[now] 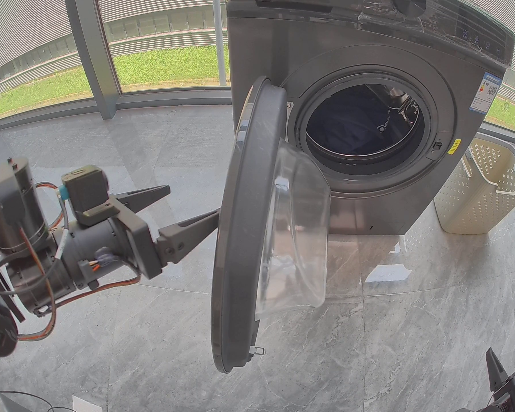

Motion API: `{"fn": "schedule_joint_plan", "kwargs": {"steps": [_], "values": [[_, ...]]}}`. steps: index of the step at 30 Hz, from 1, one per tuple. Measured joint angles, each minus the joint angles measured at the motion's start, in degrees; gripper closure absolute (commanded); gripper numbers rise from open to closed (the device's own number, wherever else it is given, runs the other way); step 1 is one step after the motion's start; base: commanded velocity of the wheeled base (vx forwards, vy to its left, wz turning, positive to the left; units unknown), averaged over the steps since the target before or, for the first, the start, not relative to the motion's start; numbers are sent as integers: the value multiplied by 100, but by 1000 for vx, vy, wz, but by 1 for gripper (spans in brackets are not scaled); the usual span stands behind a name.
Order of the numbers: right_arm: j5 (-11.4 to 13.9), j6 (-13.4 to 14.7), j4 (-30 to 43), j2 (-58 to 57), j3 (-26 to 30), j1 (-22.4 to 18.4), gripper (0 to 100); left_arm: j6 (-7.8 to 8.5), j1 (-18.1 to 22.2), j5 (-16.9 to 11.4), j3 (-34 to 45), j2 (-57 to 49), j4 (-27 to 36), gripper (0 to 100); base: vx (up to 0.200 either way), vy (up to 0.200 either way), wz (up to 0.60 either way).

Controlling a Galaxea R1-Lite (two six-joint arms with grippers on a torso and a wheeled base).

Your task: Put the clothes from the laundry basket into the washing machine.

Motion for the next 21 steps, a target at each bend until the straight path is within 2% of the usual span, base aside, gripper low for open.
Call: {"fn": "schedule_joint_plan", "kwargs": {"steps": [9,21], "values": [[0,-2,0,0,0,0,0,-48,-607,725,-673,945,-651,0,0,0,0],[0,-2,0,0,0,0,0,-146,-852,907,-1961,2047,-686,0,0,0,0]]}}
